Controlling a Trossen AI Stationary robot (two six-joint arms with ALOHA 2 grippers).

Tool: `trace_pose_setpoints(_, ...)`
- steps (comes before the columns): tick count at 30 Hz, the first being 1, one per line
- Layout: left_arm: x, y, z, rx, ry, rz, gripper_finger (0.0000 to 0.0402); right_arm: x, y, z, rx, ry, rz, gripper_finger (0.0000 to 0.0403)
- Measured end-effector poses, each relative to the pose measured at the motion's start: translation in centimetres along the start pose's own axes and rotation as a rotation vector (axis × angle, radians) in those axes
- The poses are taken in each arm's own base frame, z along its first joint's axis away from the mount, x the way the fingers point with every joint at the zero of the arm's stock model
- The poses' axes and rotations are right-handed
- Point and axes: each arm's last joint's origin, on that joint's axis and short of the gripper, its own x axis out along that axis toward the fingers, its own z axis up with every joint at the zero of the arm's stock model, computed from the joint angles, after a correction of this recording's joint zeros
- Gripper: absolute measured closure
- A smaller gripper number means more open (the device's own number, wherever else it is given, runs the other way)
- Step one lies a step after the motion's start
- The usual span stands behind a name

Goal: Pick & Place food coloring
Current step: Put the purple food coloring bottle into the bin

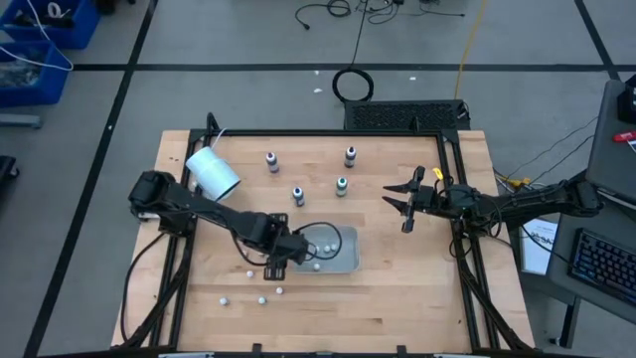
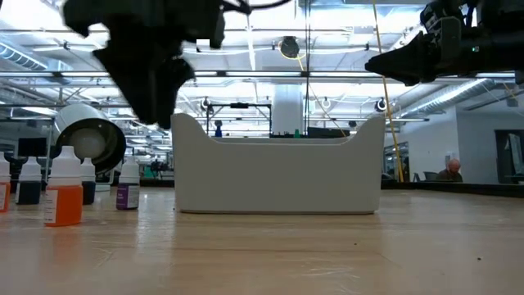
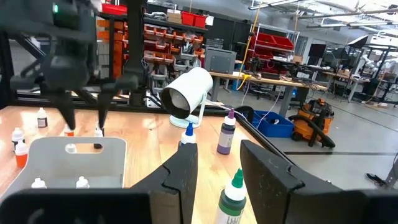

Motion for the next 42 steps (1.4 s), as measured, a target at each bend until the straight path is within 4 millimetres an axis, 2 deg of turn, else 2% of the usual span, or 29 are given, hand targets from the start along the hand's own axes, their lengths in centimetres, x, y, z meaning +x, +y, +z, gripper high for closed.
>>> trace_pose_setpoints(6, 2.5, -0.5, -1.6, -0.034, 0.03, -0.026, 0.0179, 0.0, 0.0, 0.0, 0.002, 0.0, 0.0, 0.0289)
trace_pose_setpoints(12, 3.6, -1.2, -1.7, -0.036, -0.022, -0.073, 0.0179, 0.0, 0.0, 0.0, 0.011, 0.0, 0.0, 0.0289)
trace_pose_setpoints(24, 3.5, -1.7, -1.5, -0.021, -0.062, -0.1, 0.0179, 0.0, 0.0, 0.0, 0.015, 0.0, -0.001, 0.0289)
trace_pose_setpoints(34, 3.7, -1.9, -1.2, 0.245, -0.099, -0.078, 0.0179, 0.0, 0.0, 0.0, 0.018, 0.0, -0.001, 0.0289)
trace_pose_setpoints(39, 3.8, -2.0, -1.2, 0.297, -0.101, -0.092, 0.0179, 0.0, 0.0, 0.0, 0.026, 0.0, 0.0, 0.0289)
trace_pose_setpoints(42, 4.7, -1.8, -1.6, 0.306, -0.125, -0.094, 0.0179, 0.0, 0.0, 0.0, 0.026, 0.0, 0.0, 0.0289)
